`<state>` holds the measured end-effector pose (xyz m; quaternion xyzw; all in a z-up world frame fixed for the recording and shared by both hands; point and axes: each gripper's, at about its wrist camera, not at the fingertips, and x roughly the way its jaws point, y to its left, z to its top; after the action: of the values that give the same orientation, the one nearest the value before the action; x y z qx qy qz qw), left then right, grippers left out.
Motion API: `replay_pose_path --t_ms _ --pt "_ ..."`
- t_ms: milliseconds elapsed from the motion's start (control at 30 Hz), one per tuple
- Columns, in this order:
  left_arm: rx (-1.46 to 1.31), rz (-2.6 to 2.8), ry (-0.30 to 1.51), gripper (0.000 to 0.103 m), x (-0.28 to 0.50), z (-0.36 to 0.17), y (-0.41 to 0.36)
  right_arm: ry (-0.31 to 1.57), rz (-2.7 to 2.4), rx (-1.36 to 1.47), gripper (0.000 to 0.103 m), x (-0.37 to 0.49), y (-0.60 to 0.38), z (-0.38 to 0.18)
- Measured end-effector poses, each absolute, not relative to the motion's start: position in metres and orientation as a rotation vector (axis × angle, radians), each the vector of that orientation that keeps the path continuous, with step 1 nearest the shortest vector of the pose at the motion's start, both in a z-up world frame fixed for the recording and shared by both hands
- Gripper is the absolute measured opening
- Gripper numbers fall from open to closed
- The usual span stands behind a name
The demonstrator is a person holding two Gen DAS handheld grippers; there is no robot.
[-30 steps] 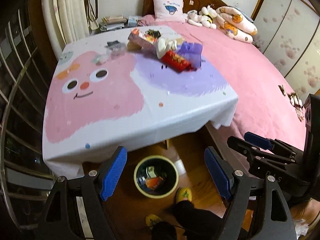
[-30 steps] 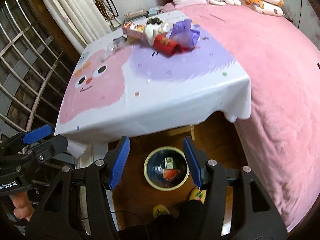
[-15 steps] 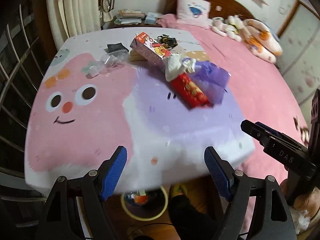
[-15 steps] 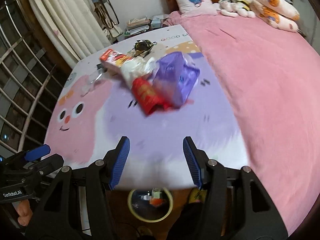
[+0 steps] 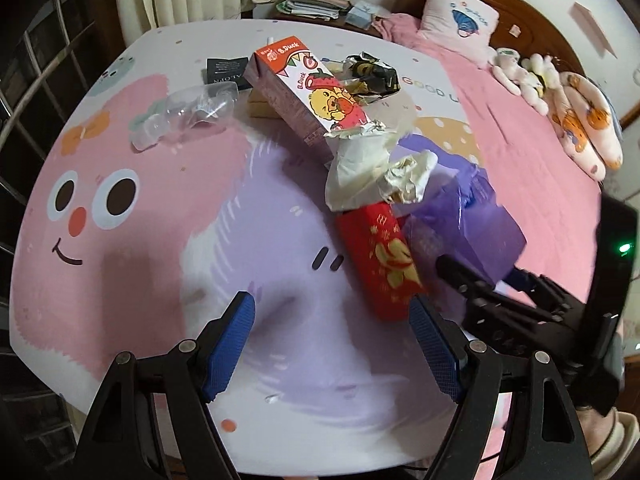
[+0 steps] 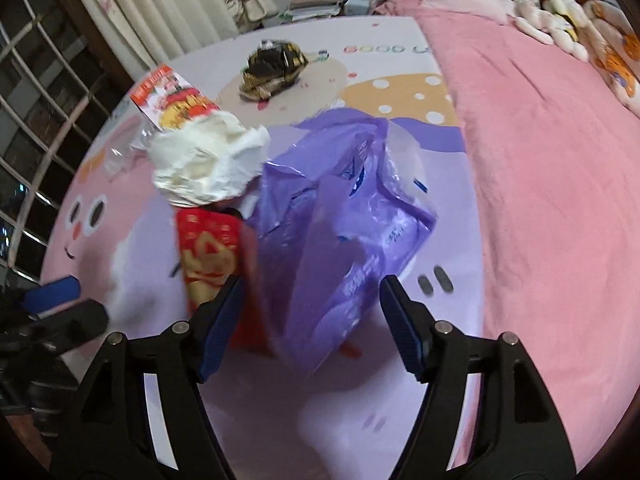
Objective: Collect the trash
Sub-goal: 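Grasp the red envelope with the left gripper while the right grasps the purple plastic bag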
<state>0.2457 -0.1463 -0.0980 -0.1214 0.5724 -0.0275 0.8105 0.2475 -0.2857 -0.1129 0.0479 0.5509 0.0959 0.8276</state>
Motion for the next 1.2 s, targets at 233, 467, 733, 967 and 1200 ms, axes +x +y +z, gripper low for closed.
replay_pose_path --t_ms 233,467,733,967,1200 --pt "-0.292 -0.06 1.241 0.081 0.27 -0.113 -0.161 1.16 0.279 0.029 0.061 0.259 -0.282 -0.132" --pt "-0.324 -0.048 1.309 0.081 0.297 -0.143 -0.178 1.155 0.347 0.057 0.023 0.258 -0.286 -0.132" --pt "-0.348 -0.07 1.36 0.058 0.317 -0.17 -0.196 1.162 0.373 0.073 0.016 0.253 -0.292 -0.128" --pt "-0.292 -0.131 1.337 0.018 0.324 -0.169 -0.214 1.158 0.399 0.099 0.008 0.251 -0.29 -0.12" --pt "-0.272 -0.151 1.304 0.014 0.305 -0.151 -0.202 1.113 0.407 0.134 0.004 0.237 -0.29 -0.094"
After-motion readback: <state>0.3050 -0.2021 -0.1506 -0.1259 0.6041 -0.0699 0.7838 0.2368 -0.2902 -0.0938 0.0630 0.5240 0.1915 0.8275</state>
